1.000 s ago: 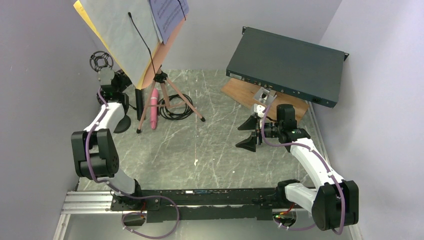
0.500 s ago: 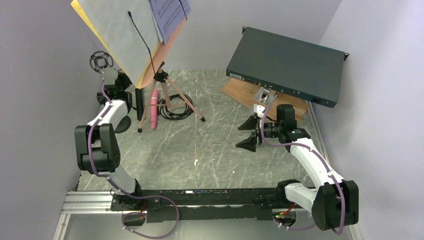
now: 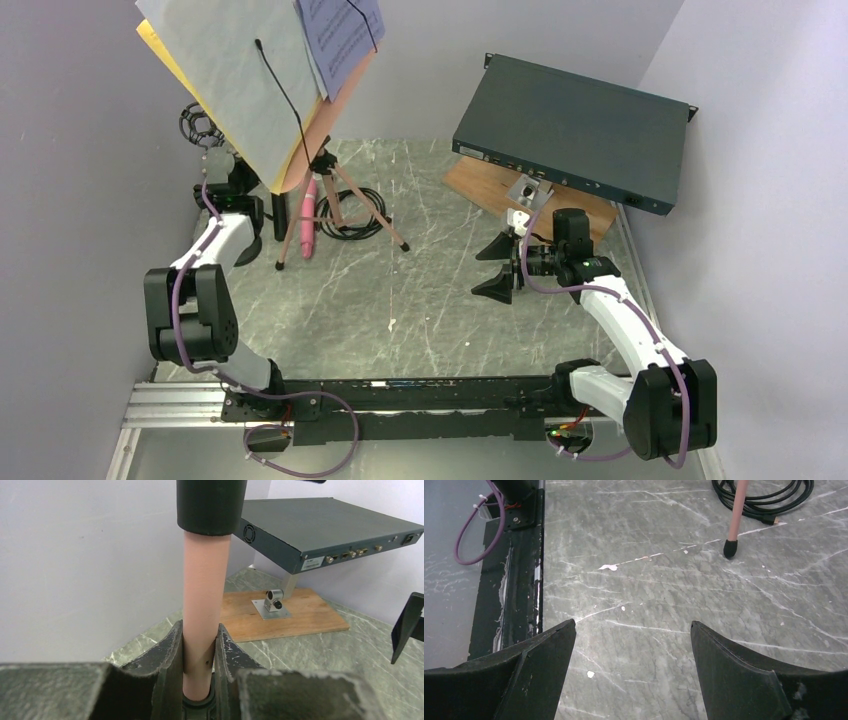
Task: Pack up the instrument practice props
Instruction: Move the music stand to the center of the board.
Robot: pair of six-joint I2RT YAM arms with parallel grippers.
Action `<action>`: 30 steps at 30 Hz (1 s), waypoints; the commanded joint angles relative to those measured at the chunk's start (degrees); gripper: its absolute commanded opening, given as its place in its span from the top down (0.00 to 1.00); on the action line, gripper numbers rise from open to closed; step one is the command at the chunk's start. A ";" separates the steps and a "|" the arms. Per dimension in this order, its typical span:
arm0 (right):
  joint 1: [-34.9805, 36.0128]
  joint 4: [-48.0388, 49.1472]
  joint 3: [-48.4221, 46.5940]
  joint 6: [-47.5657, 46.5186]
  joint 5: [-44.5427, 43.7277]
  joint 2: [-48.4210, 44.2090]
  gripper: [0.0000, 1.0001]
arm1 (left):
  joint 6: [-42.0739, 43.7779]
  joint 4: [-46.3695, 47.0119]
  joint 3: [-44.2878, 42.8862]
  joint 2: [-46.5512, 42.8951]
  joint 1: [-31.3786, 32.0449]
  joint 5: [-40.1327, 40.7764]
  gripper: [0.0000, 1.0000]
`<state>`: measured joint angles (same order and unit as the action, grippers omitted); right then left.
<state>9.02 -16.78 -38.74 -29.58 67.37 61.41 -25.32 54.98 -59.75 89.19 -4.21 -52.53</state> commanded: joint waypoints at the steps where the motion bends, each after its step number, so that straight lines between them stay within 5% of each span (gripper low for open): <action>1: -0.34 0.16 -2.36 -1.54 0.21 0.09 0.12 | -7.42 4.20 -0.13 -6.32 0.34 0.69 1.00; 17: -0.31 -0.34 -2.45 -2.26 -0.05 1.30 0.13 | -12.68 3.22 1.23 -12.42 3.75 0.67 1.00; 30: -0.32 -0.39 -2.46 -2.22 0.25 0.90 0.12 | -4.93 -5.57 0.67 -16.06 12.95 1.14 1.00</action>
<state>8.95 -17.58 -38.89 -30.39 66.89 62.70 -29.12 46.44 -56.12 79.29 6.70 -53.65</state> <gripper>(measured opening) 0.873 0.247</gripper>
